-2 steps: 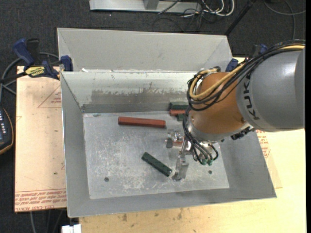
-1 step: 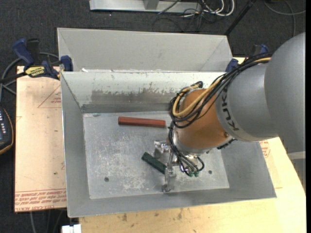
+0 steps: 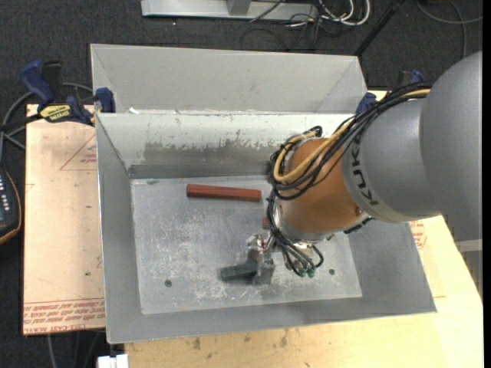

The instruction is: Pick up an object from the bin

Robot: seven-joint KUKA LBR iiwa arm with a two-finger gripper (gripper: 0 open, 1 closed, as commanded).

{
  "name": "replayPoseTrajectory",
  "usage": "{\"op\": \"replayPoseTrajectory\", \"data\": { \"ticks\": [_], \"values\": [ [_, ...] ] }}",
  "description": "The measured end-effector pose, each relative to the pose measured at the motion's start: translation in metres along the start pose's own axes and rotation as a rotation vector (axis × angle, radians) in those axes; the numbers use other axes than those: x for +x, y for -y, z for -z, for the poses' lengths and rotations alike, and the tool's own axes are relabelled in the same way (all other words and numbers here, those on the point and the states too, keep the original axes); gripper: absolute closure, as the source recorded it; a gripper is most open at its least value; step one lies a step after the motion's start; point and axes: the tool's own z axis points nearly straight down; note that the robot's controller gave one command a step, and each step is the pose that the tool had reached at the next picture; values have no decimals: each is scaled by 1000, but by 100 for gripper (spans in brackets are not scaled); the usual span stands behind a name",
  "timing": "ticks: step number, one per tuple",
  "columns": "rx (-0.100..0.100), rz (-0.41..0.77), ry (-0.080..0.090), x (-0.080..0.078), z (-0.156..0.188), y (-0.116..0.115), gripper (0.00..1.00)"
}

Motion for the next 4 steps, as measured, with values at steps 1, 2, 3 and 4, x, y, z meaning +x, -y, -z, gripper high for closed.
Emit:
{"op": "replayPoseTrajectory", "data": {
  "ticks": [1,2,3,4],
  "values": [
    [1,26,9,20,146,-10,100],
    [1,25,1,21,141,-10,0],
    [0,138,19,28,0,-36,0],
    [0,138,6,31,1,-35,100]
  ]
}}
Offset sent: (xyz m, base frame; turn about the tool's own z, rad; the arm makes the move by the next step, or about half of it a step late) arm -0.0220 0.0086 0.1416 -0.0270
